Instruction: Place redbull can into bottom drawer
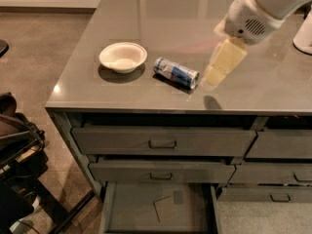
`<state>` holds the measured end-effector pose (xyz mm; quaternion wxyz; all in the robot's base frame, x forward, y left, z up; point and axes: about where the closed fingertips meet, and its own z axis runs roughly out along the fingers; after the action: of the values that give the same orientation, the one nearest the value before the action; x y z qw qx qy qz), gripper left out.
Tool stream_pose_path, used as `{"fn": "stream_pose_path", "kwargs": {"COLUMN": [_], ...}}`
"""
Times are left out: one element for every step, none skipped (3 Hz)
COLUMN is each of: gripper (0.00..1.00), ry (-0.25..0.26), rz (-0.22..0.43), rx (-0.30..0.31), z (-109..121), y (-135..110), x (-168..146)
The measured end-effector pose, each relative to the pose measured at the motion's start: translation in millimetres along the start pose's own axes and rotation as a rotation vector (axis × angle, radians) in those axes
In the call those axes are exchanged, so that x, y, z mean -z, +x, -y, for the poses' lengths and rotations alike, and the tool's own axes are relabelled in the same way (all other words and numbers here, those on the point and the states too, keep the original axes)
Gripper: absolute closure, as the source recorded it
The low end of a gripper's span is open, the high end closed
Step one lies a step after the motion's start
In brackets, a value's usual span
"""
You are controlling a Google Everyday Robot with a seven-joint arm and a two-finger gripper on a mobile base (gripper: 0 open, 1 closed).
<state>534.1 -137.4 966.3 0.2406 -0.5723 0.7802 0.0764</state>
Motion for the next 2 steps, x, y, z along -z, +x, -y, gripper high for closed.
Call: {"fn": "stream_pose_path", "kwargs": {"gripper": [0.0, 0.0], "ry": [-0.053, -0.055], "rz": [0.061, 0.063], "rx": [0.018, 0.018], "z": [-0.6, -0.3], "y": [-23.7, -24.3], "x": [-35.4, -36.6]}}
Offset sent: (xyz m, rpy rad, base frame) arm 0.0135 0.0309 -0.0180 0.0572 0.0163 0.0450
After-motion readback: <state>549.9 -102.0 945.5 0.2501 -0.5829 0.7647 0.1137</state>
